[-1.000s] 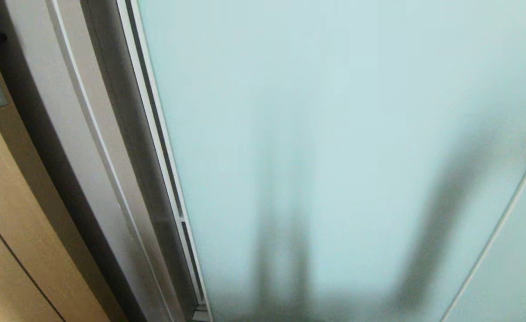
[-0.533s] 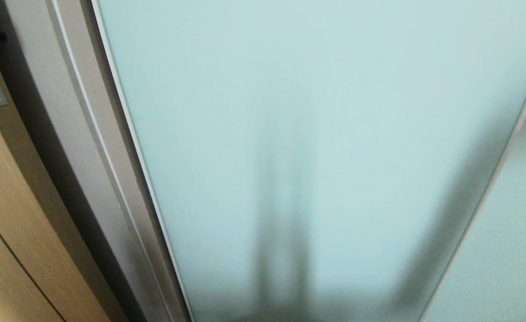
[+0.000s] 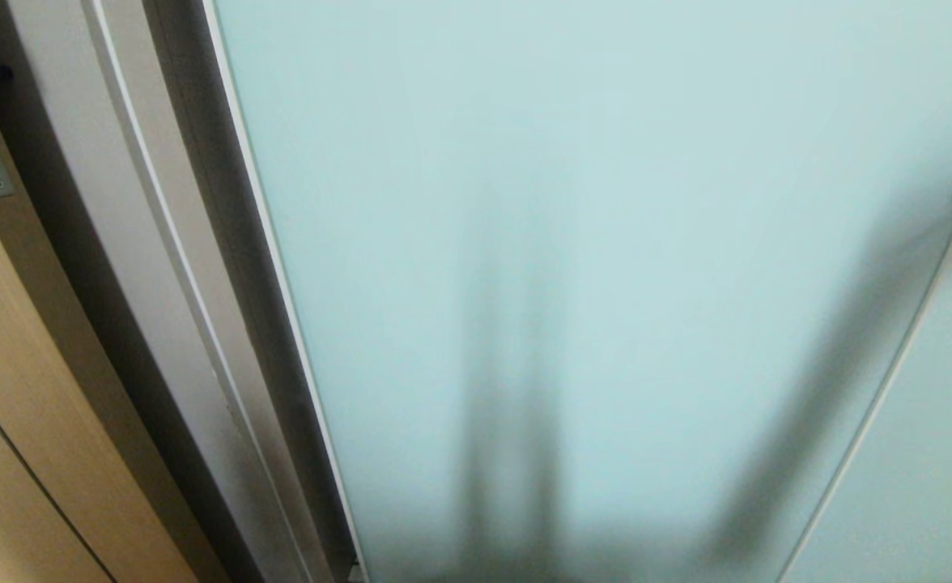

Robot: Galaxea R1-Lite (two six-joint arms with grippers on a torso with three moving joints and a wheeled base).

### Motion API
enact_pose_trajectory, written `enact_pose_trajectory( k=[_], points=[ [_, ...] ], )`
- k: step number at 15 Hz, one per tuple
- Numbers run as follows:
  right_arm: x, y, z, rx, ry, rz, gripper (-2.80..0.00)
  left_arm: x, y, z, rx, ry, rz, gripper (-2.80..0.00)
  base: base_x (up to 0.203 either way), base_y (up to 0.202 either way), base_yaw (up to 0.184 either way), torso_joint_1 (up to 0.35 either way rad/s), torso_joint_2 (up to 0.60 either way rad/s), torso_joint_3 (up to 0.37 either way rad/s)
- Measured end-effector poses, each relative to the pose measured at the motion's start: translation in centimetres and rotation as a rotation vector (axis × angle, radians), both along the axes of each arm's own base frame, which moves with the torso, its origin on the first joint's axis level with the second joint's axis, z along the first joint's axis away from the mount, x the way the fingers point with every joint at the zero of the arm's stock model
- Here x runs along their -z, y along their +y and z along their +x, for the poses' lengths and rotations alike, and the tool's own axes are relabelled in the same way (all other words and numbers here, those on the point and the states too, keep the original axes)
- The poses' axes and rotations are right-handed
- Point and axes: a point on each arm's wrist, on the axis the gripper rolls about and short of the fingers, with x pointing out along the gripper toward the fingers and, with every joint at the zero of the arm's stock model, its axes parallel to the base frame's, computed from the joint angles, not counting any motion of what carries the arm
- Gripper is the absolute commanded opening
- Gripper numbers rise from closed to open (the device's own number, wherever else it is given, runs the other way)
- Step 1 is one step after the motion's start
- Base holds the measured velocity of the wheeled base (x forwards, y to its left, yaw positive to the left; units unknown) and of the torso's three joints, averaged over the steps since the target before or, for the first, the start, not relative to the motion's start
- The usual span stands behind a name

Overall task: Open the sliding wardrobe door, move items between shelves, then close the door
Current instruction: Close the door

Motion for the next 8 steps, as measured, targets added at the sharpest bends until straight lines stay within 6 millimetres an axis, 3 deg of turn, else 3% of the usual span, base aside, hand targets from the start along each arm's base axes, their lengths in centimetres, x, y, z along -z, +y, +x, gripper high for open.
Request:
enact_pose_trajectory(
  k=[8],
  points=[
    [-0.31,0.66,0.5,-0.025,-0.012,-0.006,-2.8,-0.01,0.0,0.0,0.0,-0.001,0.0,-2.8,0.0,0.0,0.0,0.0,0.0,0.0]
  ],
)
